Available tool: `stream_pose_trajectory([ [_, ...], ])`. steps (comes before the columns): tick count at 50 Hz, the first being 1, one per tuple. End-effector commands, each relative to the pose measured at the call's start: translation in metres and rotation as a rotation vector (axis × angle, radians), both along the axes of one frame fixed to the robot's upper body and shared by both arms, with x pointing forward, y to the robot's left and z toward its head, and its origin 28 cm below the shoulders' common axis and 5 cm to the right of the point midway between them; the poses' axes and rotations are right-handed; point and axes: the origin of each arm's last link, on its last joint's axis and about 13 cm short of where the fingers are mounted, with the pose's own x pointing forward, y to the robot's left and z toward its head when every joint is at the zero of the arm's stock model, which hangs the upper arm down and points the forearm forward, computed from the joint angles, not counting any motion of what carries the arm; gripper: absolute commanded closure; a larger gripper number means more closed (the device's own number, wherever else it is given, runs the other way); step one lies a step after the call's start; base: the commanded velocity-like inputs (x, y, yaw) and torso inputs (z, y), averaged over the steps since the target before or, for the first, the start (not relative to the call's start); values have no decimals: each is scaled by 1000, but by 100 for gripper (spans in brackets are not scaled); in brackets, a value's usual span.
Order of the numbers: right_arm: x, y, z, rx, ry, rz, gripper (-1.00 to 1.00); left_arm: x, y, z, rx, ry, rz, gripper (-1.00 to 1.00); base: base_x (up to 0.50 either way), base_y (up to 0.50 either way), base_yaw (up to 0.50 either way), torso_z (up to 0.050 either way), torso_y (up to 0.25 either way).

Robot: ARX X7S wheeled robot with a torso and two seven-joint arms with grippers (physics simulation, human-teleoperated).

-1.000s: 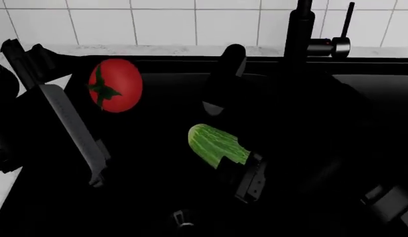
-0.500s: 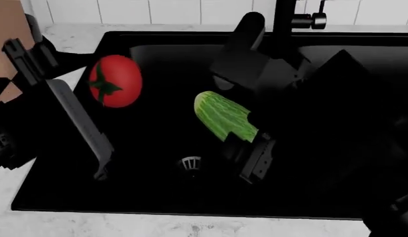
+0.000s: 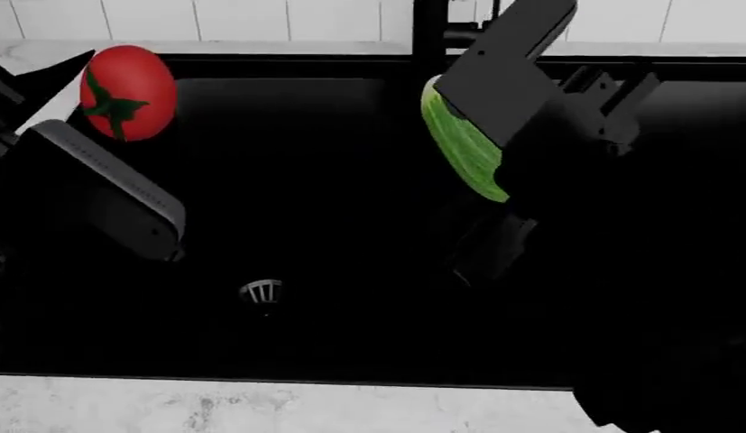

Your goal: Pick the vegetables from the sink and place them on the cutting board.

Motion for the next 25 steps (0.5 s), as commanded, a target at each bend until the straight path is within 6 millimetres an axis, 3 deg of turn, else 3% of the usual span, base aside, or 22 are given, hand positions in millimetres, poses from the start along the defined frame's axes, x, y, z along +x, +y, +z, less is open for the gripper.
stream_pose_trajectory([
  [1,-25,-10,-2,49,-109,-124,100,-9,-2,-9,-119,-50,121,100,-12,-500,0,0,0],
  [25,-41,-20,3,100,-191,-259,100,-14,-14,-6,-165,-29,62,100,-53,-500,0,0,0],
])
